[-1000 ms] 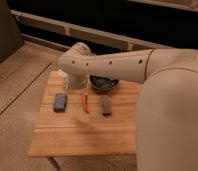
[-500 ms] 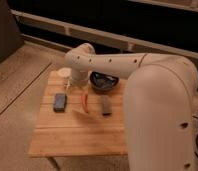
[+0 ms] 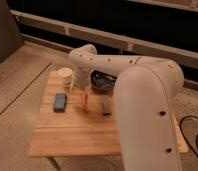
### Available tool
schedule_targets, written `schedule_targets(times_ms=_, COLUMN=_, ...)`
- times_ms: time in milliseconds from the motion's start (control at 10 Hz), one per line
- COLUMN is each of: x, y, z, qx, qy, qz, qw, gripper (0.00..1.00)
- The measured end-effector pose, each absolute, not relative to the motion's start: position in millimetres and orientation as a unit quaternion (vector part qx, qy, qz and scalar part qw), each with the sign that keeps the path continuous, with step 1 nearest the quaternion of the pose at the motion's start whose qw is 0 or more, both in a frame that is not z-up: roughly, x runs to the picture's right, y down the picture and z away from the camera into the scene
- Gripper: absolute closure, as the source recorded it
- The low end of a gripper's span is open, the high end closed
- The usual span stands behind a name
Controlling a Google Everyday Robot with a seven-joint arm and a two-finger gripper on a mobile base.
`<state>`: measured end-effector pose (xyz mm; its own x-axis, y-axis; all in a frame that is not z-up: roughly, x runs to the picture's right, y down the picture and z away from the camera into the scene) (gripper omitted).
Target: Place the pepper on the white sponge
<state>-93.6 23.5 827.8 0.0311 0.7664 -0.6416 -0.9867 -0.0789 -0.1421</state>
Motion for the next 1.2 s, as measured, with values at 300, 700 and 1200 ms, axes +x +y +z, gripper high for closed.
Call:
schedule_targets(times_ms=300, x=-94, y=32, z=844, qx=-0.31, qy=0.202, qz=0.671, qw=0.643, gripper=0.35)
schedule_targets(times_ms=700, x=-94, y=42, z=860, qx=-0.315, qy=0.235, qz=0.659, qw=0.641, gripper=0.35)
schedule_targets(times_ms=1200, x=-101, y=56, z=872, qx=-0.322, qy=0.269, qz=0.64, qw=0.643, gripper=0.37)
